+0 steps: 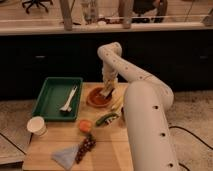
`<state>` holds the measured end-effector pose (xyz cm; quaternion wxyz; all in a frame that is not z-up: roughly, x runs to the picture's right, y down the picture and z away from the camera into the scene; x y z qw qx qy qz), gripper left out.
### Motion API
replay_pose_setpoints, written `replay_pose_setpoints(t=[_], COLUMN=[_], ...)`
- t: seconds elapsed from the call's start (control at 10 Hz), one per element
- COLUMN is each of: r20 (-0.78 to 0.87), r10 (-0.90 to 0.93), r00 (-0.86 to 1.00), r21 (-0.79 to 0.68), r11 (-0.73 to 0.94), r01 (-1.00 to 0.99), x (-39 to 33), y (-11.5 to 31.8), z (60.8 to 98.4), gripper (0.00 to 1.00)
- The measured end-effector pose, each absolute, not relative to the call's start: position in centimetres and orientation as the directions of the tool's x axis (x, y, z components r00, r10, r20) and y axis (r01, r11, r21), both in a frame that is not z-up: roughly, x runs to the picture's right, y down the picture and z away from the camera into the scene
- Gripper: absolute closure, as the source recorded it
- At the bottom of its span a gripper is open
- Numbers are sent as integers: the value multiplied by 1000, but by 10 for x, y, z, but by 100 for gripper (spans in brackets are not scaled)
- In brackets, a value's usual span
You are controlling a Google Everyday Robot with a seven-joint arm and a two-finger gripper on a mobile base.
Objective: Wipe red bowl with eraser
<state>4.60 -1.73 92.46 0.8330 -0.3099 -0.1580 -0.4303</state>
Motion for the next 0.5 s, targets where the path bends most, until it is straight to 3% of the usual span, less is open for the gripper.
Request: replay_pose_setpoints(t=[0.5], r20=[530], r10=[-619], r00=[579], r21=[-381], r11=[437], r01=[815], x=[45], y=[-17], z=[925], gripper=[100])
